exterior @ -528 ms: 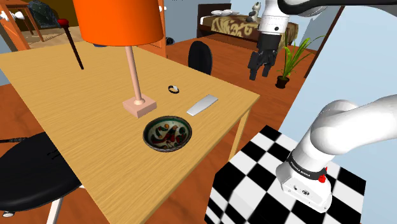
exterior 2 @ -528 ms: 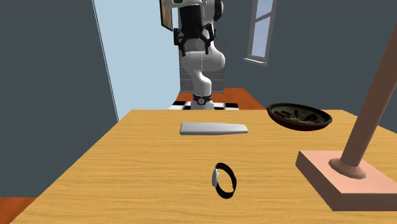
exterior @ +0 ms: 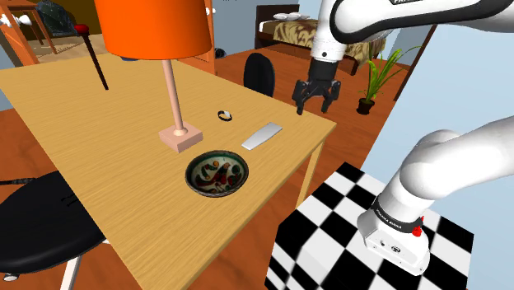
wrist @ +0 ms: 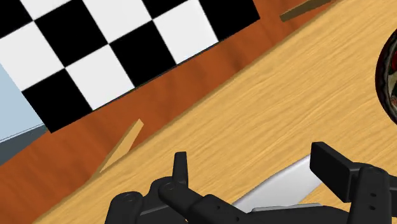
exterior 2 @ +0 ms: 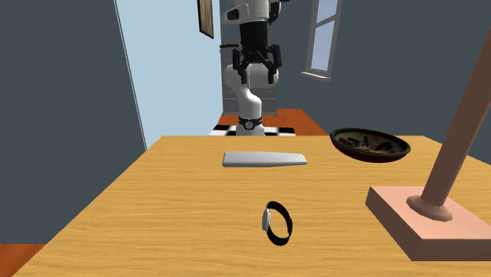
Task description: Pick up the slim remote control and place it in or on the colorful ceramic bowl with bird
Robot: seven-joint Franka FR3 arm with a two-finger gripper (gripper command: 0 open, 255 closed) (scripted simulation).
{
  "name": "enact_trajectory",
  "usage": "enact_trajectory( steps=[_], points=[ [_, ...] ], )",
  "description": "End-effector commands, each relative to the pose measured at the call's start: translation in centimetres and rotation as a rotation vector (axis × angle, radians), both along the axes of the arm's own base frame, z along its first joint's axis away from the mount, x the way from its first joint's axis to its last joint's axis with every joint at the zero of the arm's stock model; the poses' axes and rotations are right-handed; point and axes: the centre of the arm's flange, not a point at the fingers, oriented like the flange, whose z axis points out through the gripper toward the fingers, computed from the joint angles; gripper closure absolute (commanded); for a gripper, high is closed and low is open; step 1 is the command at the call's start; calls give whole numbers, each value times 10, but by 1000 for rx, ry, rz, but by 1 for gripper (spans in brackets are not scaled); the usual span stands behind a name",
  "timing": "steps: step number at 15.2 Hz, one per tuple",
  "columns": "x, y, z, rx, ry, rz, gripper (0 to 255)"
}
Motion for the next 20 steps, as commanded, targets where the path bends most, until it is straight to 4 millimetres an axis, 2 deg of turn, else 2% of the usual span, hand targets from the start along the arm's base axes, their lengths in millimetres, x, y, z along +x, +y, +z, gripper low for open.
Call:
enact_trajectory(
  steps=[1, 5, 9, 16, 20],
  points=[
    [14, 14, -16, -13, -3, -128, 0],
    [48, 39, -46, -39, -6, -364, 0],
    [87, 53, -76, -66, -10, -599, 0],
    [159, 54, -129, -112, -15, -1008, 0],
    [160, 54, -150, -112, -15, -1008, 0]
  ],
)
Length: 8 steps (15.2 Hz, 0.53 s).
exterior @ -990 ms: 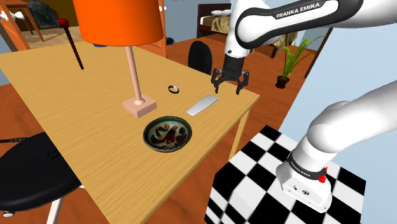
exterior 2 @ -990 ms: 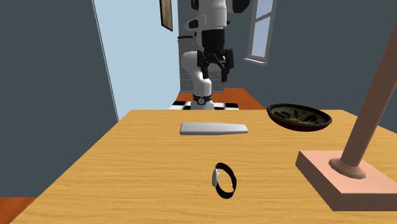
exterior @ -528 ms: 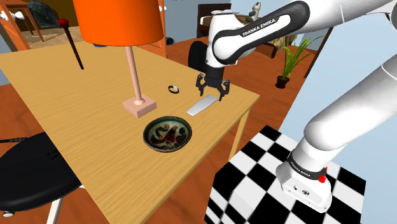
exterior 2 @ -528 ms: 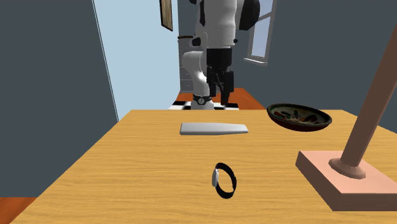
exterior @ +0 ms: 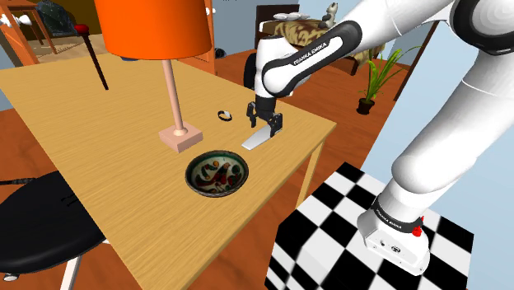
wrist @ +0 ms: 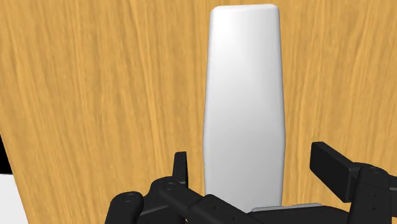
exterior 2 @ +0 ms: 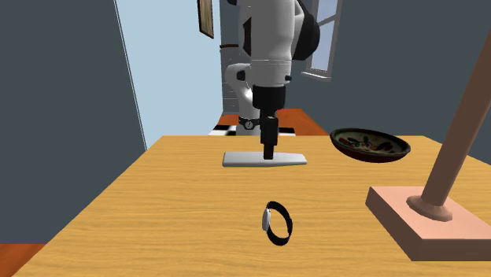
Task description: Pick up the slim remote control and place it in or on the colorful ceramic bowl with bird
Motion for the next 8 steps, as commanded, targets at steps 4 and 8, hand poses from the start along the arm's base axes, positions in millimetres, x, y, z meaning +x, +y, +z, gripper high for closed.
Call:
enact_trajectory(
  steps=[4, 8],
  points=[
    [2, 0, -24, 0, -1, -4, 0],
    [2, 0, -24, 0, -1, -4, 0]
  ],
)
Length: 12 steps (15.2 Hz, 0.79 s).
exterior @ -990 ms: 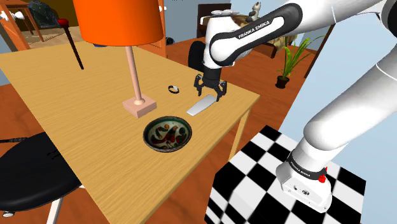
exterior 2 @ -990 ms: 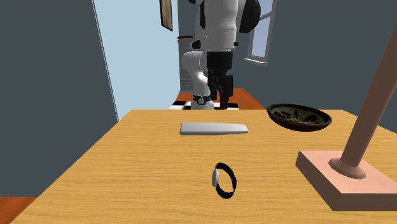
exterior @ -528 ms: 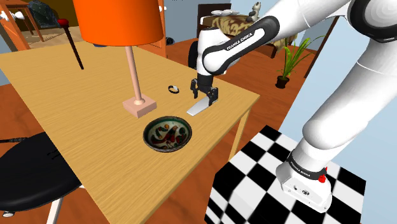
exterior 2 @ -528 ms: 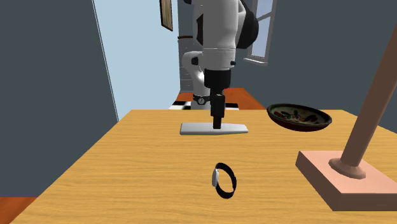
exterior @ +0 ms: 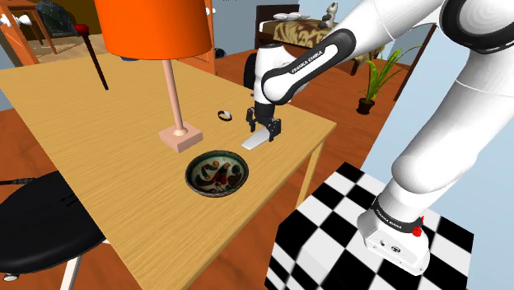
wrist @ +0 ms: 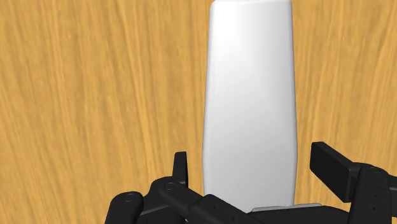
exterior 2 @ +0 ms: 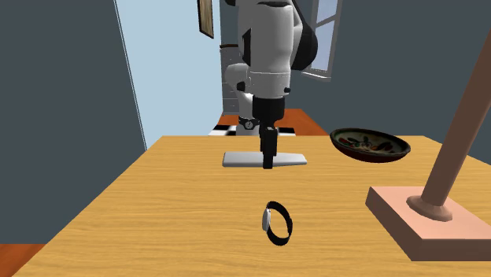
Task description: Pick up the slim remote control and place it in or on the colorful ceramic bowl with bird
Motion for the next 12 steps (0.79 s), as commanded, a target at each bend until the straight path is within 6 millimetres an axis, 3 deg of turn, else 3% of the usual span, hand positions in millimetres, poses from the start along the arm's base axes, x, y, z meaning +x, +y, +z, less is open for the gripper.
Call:
enact_trajectory(
  steps=[1, 4, 5, 12],
  points=[
    [0, 0, 0, 0, 0, 0, 0],
    [0, 0, 0, 0, 0, 0, 0],
    [0, 0, 0, 0, 0, 0, 255],
    [0, 0, 0, 0, 0, 0, 255]
  ],
)
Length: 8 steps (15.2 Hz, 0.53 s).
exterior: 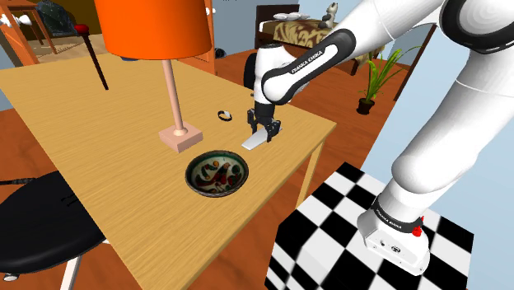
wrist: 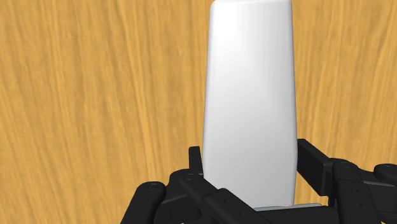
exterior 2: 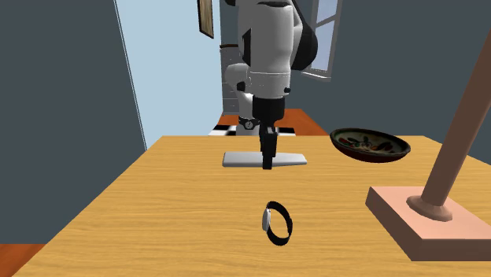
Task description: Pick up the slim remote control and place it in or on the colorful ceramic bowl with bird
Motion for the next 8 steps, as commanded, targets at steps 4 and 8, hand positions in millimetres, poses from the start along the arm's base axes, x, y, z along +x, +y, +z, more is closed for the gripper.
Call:
enact_trajectory(
  steps=[4, 8],
  points=[
    [0, 0, 10, 0, 0, 0, 255],
    [0, 0, 32, 0, 0, 0, 255]
  ],
)
